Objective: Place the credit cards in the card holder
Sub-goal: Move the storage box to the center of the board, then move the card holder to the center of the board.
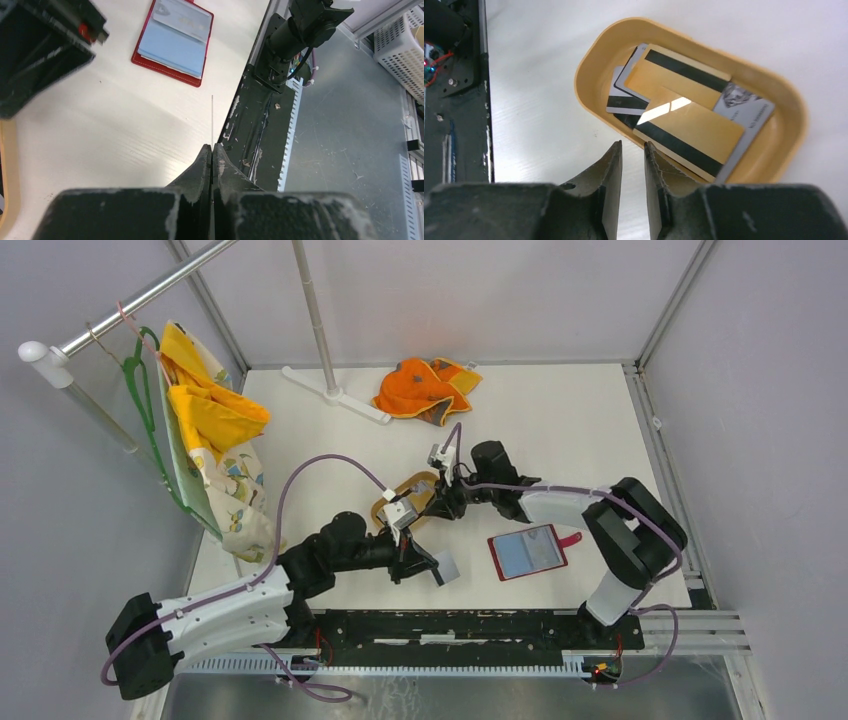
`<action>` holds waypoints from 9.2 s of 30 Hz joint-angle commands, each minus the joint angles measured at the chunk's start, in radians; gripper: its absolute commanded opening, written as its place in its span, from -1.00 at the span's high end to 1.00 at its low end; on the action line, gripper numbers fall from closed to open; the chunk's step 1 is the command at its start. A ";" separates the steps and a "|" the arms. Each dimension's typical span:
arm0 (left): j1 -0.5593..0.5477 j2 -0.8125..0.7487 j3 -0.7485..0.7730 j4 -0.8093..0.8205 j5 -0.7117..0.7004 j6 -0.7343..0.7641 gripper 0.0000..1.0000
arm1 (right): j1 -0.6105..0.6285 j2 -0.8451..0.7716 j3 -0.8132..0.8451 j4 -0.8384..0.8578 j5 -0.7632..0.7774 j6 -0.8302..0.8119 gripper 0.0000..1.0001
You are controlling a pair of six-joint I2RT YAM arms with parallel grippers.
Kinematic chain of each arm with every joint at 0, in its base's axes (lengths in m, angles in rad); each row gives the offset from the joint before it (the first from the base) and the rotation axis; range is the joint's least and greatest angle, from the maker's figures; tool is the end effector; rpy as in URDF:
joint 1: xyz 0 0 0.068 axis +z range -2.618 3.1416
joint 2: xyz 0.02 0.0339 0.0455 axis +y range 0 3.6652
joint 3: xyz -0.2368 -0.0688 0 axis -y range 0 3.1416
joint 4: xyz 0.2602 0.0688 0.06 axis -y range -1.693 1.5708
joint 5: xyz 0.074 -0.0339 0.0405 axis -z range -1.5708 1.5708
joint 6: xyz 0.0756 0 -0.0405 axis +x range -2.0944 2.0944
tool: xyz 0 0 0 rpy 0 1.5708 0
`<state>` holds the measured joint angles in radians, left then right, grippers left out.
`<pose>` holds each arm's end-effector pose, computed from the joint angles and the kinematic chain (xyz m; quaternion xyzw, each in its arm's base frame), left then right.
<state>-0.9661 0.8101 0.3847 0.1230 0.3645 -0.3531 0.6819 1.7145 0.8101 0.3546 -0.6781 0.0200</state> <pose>0.1237 -0.2264 0.1892 0.3414 0.7229 -0.4725 0.3710 0.2614 0.2733 0.1110 -0.4211 0.7254 0.4309 0.3329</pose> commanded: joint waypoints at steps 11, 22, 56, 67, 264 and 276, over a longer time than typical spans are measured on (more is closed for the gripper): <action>0.001 0.204 0.086 0.184 0.065 0.034 0.96 | -0.236 -0.490 -0.023 -0.818 -0.125 -0.855 -0.14; 0.001 0.376 0.151 0.220 0.066 0.086 0.97 | -0.248 -0.479 -0.085 -0.935 -0.397 -0.988 -0.61; 0.001 0.194 -0.129 0.717 -0.065 -0.089 -0.29 | -0.170 -0.402 -0.085 -0.789 -0.617 -0.688 1.00; 0.001 0.317 -0.089 0.822 -0.066 -0.120 -0.21 | -0.171 -0.388 -0.091 -0.771 -0.617 -0.662 1.00; -0.232 0.990 0.045 0.795 -0.495 -0.961 0.96 | -0.331 -0.362 -0.172 -0.993 0.214 -0.978 0.24; -0.209 1.037 0.050 0.874 -0.443 -0.949 0.97 | -0.329 -0.361 -0.172 -0.992 0.212 -0.979 0.23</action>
<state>-1.1839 1.8217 0.4164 0.9840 -0.0933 -1.3048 0.3470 1.3529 0.6464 -0.6422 -0.4808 -0.9657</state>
